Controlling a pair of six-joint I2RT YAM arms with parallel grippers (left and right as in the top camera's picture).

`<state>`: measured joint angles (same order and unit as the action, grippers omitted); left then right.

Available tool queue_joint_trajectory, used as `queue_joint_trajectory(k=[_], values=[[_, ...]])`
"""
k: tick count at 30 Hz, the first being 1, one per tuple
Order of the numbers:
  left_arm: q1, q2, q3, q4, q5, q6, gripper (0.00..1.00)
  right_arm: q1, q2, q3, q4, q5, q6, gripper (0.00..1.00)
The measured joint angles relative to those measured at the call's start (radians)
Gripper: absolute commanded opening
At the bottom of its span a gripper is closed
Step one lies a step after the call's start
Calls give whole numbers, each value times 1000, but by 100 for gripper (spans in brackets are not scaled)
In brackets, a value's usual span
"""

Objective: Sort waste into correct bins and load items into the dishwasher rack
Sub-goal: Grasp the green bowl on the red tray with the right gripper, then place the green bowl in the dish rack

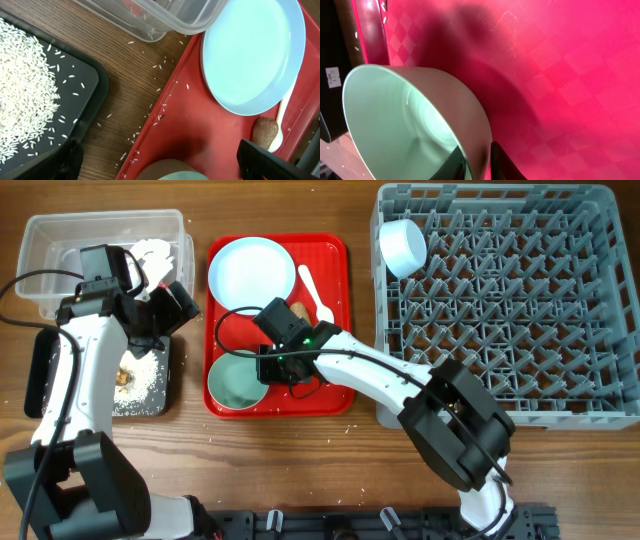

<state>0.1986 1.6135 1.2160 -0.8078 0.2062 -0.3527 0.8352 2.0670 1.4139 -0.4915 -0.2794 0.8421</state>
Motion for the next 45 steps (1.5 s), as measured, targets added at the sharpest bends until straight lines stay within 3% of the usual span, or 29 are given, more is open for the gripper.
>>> queue_joint_trajectory(k=[7, 11, 16, 21, 26, 32, 45], values=[[0, 0, 0, 0, 0, 0, 100, -27, -10, 13, -106, 31, -14, 4], [0, 0, 0, 1, 0, 0, 100, -107, -122, 14, -237, 143, -35, 4], [0, 0, 0, 0, 0, 0, 100, -256, -401, 21, -298, 414, -113, 4], [0, 0, 0, 0, 0, 0, 100, -319, -556, 45, -444, 893, -281, 4], [0, 0, 0, 0, 0, 0, 100, -319, -496, 44, -542, 1213, -489, 4], [0, 0, 0, 0, 0, 0, 100, -319, -375, 43, -565, 1354, -660, 4], [0, 0, 0, 0, 0, 0, 100, -319, -200, 41, -517, 1484, -719, 4]])
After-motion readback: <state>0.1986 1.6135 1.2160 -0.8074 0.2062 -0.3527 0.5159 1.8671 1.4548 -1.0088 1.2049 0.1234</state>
